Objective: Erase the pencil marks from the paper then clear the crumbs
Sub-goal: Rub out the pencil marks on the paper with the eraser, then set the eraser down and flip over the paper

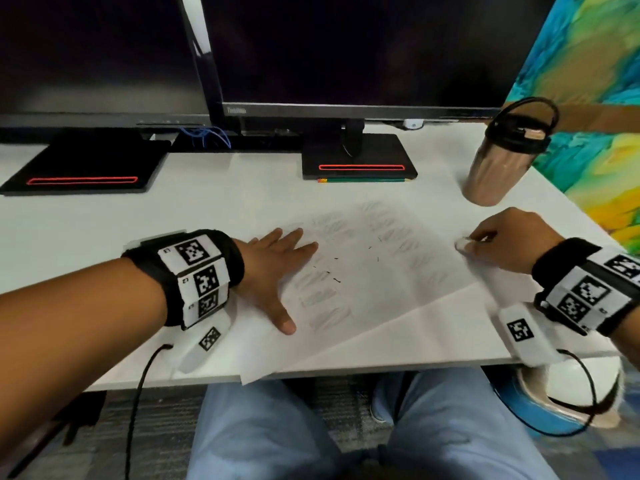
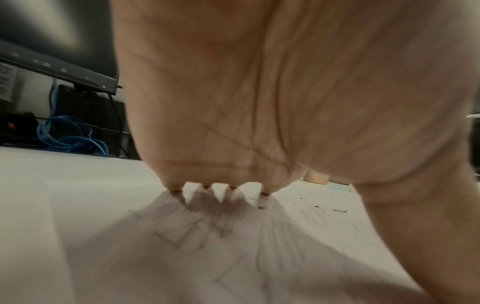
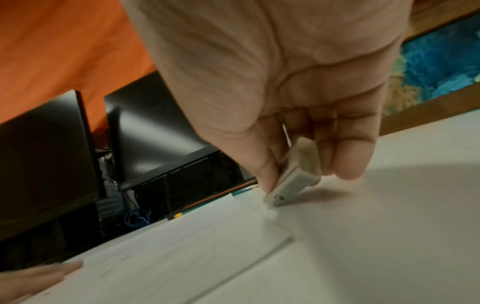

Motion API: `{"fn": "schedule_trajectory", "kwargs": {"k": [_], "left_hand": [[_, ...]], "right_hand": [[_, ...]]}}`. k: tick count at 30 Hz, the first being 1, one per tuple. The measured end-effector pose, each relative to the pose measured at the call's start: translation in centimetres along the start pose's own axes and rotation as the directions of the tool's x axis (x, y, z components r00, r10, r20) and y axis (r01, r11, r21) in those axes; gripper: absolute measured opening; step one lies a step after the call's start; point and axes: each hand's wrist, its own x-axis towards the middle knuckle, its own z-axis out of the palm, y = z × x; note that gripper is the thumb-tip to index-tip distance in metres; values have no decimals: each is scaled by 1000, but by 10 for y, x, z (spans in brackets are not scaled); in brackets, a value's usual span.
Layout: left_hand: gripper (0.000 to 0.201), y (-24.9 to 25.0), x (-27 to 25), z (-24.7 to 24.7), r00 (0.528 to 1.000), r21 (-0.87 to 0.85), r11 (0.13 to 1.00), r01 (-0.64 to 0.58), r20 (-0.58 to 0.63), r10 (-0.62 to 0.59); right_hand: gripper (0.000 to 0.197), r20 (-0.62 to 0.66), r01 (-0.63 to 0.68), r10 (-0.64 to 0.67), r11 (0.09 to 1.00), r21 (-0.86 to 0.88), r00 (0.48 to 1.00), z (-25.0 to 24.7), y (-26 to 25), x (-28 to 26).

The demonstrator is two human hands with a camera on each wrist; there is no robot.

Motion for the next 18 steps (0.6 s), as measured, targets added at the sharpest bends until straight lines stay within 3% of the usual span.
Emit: {"fn": "schedule_trajectory", "kwargs": {"k": [4,8,10,12,15,18], "left_hand": [[144,-8,-1,-1,1000,8,1000,4,5,-4],[141,-9,-6,-3,1000,9,1000,8,14,-8],[139,-10,-7,-3,1000,-20,1000,18,-13,-18],[141,-12,-6,0,998,-35,998,43,-42,-45],[143,-14,0,4,995,37,995,96,-28,-95],[135,-12,2,5,996,79,993,89,-35,-87]], "right_hand": [[28,16,-42,43,998,-56,999,-1,7,3],[41,77,-49,79,941,-335,994,-5,0,1],[42,52,33,-16,943,-332,999,-7,-23,-6],[44,50,202,-196,956,-213,979,-5,-61,-20],[56,137,477,-472,879,-1,871,7,-135,-52],[68,295,604,-613,786,132,733,39,-184,-78]]}}
